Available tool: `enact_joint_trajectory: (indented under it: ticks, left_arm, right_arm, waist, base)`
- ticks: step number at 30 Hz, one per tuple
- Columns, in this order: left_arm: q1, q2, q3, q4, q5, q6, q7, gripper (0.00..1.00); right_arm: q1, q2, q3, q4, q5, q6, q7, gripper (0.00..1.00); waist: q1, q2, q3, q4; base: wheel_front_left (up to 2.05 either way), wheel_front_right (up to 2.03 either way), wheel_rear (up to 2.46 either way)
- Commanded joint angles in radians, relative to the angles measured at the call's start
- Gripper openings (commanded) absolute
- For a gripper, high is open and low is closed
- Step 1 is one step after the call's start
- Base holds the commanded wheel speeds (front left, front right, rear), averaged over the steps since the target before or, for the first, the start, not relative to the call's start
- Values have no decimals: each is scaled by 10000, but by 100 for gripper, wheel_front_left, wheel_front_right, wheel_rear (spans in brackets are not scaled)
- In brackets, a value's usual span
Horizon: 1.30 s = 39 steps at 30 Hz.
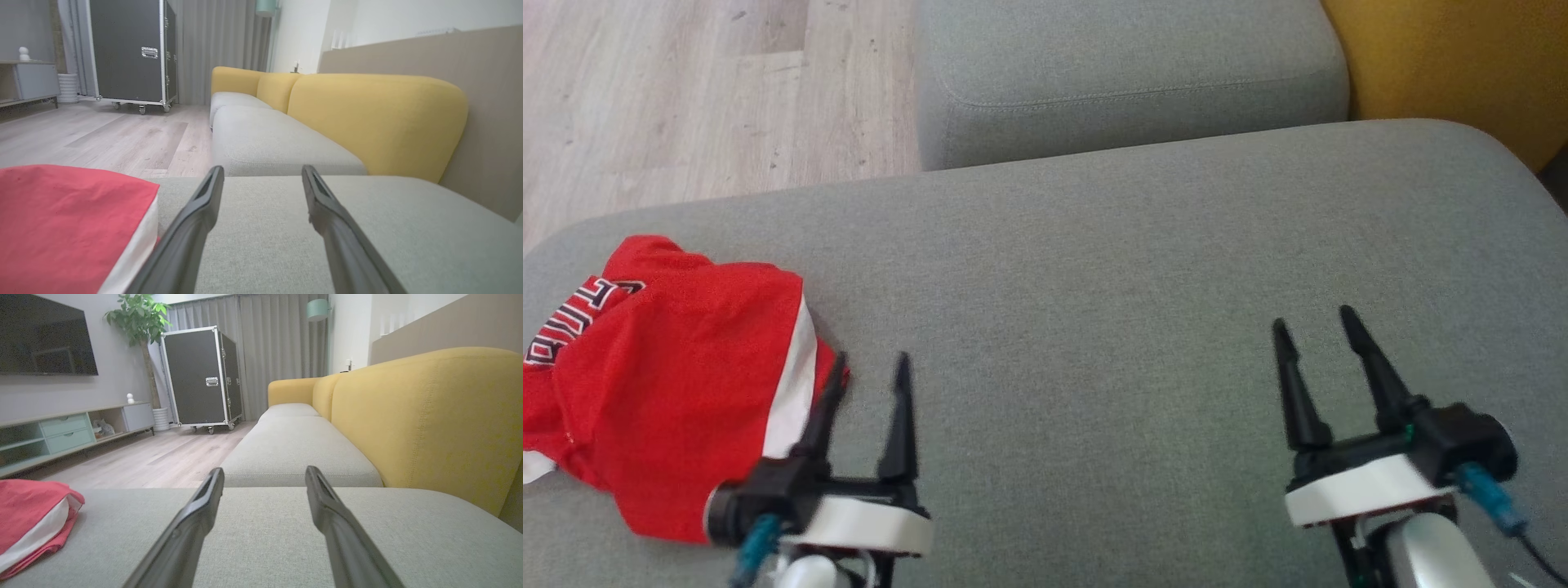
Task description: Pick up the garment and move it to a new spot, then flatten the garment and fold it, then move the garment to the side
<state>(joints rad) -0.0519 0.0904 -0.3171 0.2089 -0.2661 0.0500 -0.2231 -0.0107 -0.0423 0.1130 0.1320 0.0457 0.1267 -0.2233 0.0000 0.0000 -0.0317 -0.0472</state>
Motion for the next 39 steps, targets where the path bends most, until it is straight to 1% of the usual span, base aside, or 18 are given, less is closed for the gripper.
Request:
enact_joint_trajectory:
  ticks: [1, 2, 4, 8, 9, 15, 21, 25, 32, 39]
  left_arm:
    - [-174, -68, 582, -413, -75, -81, -181, 100]
    - [-95, -140, 789, -458, -159, -178, -210, 100]
    - [38, -205, 986, -507, 77, -398, -269, 100]
    - [323, -321, 1292, -410, 492, -687, -387, 100]
    - [373, -340, 1337, -348, 510, -753, -387, 100]
    - [434, -394, 1549, 10, 378, -981, -387, 100]
    - [383, -399, 1531, -55, 247, -920, -387, 100]
    - [412, -400, 1607, -104, 205, -800, -387, 100]
    - [509, -401, 1827, -175, 303, -728, -387, 100]
    - [577, -401, 2156, -149, 507, -817, -387, 100]
  right_arm:
    - [-316, -75, 131, -309, 104, 38, -178, 100]
    - [-281, -76, 43, -302, 299, 39, -208, 100]
    - [-170, -77, -88, -332, 643, 39, -267, 100]
    - [96, -79, -25, -362, 968, 40, -385, 100]
    - [145, -79, -73, -304, 1195, 40, -385, 100]
    - [131, -79, 9, 183, 1541, 40, -385, 100]
    - [33, -79, 29, 326, 1652, 40, -385, 100]
    - [54, -79, 55, 358, 1668, 40, -385, 100]
    - [112, -79, 453, 382, 1798, 40, -385, 100]
    - [218, -79, 909, 473, 2050, 40, -385, 100]
  waist:
    - [0, 0, -9, 9]
    - [0, 0, -19, 24]
    - [0, 0, -34, 48]
    - [0, 0, -44, 54]
    - [0, 0, -41, 57]
    - [0, 0, -25, 61]
    - [0, 0, -25, 72]
    - [0, 0, -52, 136]
    - [0, 0, -223, 735]
    - [0, 0, -379, 1729]
  base:
    - [0, 0, 0]
    - [0, 0, 0]
    - [0, 0, 0]
    - [0, 0, 0]
    - [0, 0, 0]
    - [0, 0, 0]
    - [0, 0, 0]
    - [0, 0, 0]
    - [0, 0, 0]
    - [0, 0, 0]
